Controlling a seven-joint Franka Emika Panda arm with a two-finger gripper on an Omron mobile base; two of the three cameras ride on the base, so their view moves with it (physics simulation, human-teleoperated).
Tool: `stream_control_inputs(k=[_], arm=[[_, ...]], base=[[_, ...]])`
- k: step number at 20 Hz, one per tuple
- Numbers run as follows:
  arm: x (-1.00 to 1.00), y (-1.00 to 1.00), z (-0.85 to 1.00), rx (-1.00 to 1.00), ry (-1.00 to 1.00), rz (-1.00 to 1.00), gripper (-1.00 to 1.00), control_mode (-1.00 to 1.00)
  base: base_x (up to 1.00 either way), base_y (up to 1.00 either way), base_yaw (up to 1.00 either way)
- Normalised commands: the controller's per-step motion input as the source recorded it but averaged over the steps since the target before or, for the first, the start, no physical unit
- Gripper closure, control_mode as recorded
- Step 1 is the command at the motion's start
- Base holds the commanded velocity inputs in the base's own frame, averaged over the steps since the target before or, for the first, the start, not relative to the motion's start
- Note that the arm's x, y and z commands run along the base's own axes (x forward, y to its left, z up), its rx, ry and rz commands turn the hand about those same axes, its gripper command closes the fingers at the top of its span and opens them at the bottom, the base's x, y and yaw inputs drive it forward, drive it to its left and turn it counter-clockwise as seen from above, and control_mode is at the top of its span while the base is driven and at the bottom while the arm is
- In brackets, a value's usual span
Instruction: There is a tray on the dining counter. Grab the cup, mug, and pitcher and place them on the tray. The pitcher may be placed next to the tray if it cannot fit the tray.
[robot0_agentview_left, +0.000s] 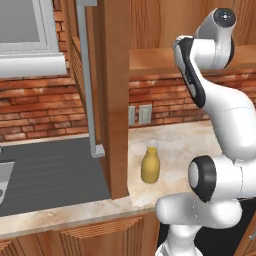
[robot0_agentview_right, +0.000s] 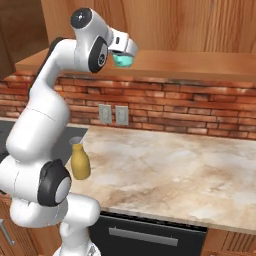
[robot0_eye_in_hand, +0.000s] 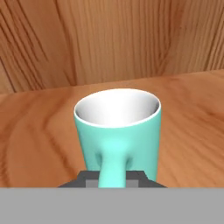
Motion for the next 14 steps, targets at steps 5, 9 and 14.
stream_control_inputs(k=[5, 9, 14], arm=[[-0.86, 0.0, 0.0, 0.0, -0.01, 0.0, 1.0, -1.0], [-0.89, 0.0, 0.0, 0.0, -0.01, 0.0, 1.0, -1.0], [-0.83, 0.0, 0.0, 0.0, 0.0, 0.0, 1.0, -1.0]], base=[[0.0, 0.0, 0.0], [0.0, 0.0, 0.0], [0.0, 0.0, 0.0]])
